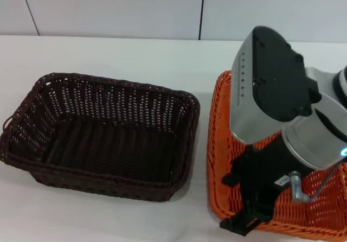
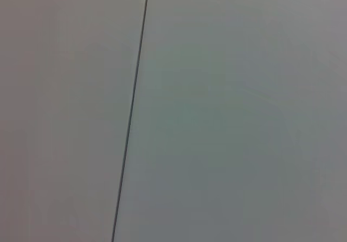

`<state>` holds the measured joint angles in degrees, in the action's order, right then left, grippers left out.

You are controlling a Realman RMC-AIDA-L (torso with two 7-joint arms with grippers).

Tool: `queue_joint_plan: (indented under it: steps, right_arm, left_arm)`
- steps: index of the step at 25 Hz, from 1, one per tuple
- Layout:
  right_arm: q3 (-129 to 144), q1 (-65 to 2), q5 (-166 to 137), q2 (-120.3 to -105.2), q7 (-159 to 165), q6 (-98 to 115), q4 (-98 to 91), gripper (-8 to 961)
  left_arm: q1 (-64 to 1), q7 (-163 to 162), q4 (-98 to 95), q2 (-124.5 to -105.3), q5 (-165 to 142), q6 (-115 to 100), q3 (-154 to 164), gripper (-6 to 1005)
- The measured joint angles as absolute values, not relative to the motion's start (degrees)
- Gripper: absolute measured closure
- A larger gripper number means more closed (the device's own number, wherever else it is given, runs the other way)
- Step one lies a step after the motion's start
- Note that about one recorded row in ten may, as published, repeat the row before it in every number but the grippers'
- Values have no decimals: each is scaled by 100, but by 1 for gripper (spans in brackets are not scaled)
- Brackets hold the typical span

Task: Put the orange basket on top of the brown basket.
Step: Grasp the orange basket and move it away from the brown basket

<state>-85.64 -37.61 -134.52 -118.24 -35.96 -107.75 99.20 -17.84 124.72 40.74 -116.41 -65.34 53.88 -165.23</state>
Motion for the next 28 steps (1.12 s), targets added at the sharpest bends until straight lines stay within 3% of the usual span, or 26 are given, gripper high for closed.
queue_joint_plan:
  steps: [6,13,28]
  right_arm:
    - [-8535,-3766,-13455,-11795,-3522,-10796,9750,210]
    - [-8337,-3708,-13426,-11626,-3246,-10822,9510,210]
    - [-8234,-3672,-13644,-11633,-3473,-10772,8762,212]
  left_arm:
    - [-1784,12471,4085,-11621,-6534,5386,-16523,467]
    - [-1784,12471,4087,-11610,-6531,5384,-16523,468]
    - [-1749,12471,4137,-11664,-6454,5426,-16523,468]
